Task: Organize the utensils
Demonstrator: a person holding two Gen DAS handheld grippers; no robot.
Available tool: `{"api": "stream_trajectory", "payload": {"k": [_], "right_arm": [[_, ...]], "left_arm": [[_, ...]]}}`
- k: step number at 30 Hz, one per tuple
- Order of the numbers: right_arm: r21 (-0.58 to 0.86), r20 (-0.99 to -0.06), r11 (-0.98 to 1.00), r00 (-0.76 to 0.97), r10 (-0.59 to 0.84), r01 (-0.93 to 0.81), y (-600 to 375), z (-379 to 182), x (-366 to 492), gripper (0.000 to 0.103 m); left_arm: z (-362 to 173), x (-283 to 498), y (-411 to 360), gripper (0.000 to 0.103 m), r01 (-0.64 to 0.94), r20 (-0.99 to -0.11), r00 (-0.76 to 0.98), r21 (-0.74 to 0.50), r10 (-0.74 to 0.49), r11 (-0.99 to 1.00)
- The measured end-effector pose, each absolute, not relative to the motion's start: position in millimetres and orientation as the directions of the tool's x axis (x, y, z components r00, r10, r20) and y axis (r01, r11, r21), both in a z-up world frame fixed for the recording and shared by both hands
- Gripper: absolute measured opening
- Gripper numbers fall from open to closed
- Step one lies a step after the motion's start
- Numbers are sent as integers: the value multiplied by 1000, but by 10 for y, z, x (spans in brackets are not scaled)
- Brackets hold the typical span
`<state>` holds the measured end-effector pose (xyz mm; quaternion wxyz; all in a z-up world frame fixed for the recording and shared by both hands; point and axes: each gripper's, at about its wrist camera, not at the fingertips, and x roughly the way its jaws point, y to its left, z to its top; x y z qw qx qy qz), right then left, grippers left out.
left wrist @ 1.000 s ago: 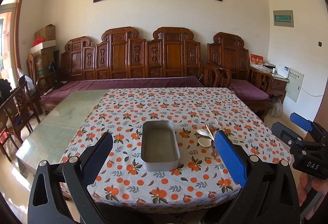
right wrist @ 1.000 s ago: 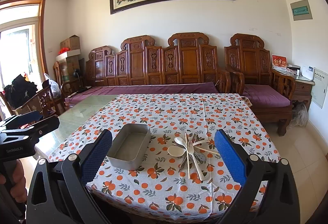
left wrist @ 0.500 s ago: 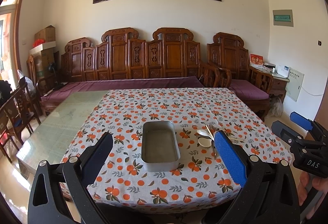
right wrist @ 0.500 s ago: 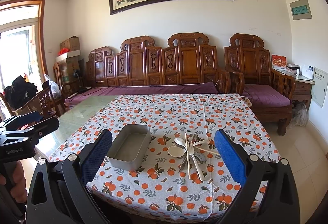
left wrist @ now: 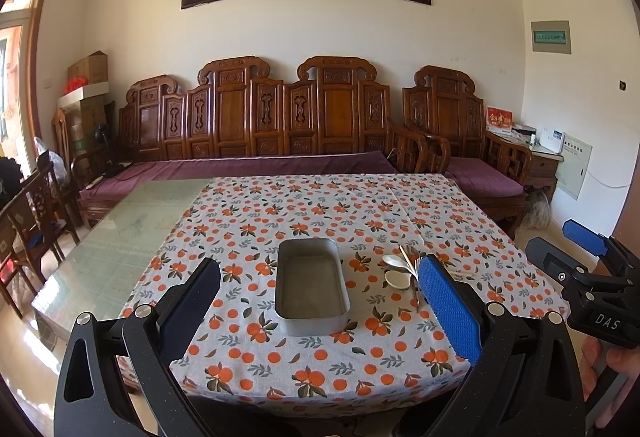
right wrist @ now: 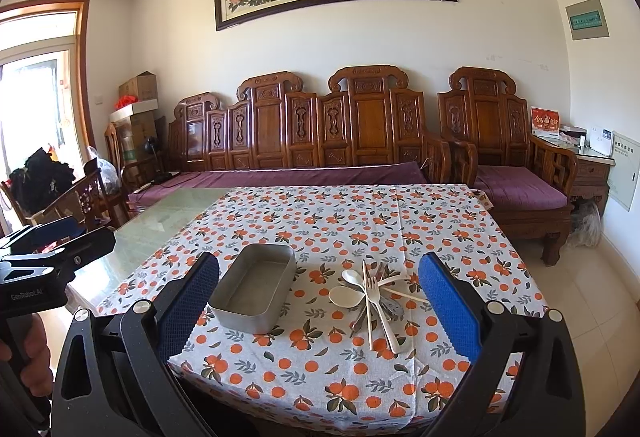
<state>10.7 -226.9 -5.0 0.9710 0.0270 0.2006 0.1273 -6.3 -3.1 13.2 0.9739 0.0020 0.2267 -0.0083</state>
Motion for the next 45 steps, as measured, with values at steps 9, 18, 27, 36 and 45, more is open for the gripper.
{"api": "stream_trajectory", "payload": {"k": [9,18,27,36,45], "right_arm": [[104,-381,966,888,258,-236,-2277,-54,106,100],[106,-382,966,887,260,-237,-2254,-27,106,100],[108,-399,966,880,260,-236,-2159,-79,151,100],[129,-435,965,861,263,-230,-2351,-389,429,100],[105,-502,978,839,210,-182,-2530,-752,850,93]], "left_arm": [[155,-74,-35,96,19,-439,898,0,-17,1000],[150,-86,-50,96,20,-439,898,1,-18,1000],[-40,26,-73,96,35,-488,872,5,-28,999],[-289,202,-105,96,57,-542,839,11,-42,998],[-608,516,-218,96,99,-603,795,19,-68,995]]}}
